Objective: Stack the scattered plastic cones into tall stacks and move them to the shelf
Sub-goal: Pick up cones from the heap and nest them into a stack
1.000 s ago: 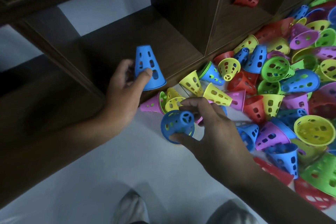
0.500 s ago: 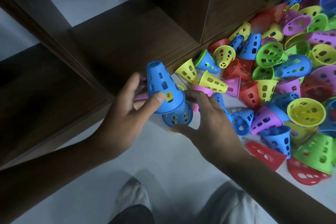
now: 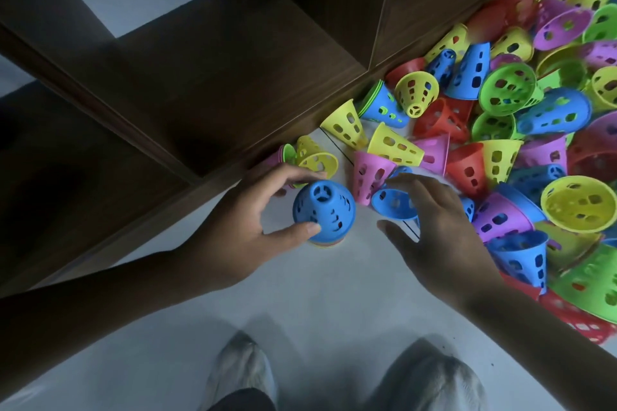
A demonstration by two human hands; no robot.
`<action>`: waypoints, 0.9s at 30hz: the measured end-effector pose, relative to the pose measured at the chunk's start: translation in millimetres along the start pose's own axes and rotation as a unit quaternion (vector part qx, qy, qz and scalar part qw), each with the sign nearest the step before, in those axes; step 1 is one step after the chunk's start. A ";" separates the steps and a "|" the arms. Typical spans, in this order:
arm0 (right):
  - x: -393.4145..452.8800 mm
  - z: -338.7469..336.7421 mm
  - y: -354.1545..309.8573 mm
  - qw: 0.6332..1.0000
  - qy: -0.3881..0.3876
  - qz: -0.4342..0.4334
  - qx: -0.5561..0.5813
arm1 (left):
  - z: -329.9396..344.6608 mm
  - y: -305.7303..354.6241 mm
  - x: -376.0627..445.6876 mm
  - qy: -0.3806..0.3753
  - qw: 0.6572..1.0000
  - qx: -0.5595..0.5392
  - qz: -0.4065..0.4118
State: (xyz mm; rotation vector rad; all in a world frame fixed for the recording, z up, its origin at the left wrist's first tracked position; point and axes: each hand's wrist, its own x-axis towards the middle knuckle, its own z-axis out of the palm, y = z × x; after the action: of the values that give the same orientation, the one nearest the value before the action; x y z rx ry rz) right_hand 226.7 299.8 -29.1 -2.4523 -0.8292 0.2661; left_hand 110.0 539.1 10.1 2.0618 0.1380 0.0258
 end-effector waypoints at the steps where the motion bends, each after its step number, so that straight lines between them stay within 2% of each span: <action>1: 1.8 0.8 2.2 1.000 -0.003 0.001 -0.011 | 0.2 -2.7 0.2 -0.006 1.000 0.004 0.001; 5: 7.4 5.1 10.3 0.998 -0.028 0.015 -0.048 | -6.9 -20.5 3.4 -0.006 1.000 0.010 -0.002; 11: 7.3 8.0 12.1 0.996 -0.060 0.017 -0.055 | -23.9 -50.5 18.6 0.056 0.998 0.020 -0.012; 17: 3.9 15.2 11.0 0.999 -0.027 0.026 -0.033 | -17.6 -75.6 40.7 0.050 0.989 0.139 0.031; 22: -1.6 17.8 6.3 0.999 -0.001 0.045 -0.011 | -8.1 -82.5 51.1 0.040 0.963 0.263 0.049; 27: -7.0 20.5 2.7 0.997 -0.003 0.073 0.018 | 0.2 -88.4 52.8 0.028 0.945 0.326 -0.021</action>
State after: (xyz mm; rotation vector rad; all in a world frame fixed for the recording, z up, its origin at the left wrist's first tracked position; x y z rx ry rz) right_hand 215.5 302.4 -47.7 -2.4818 -0.6419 0.3380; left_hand 154.8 586.2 -69.8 2.7223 0.2511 0.0136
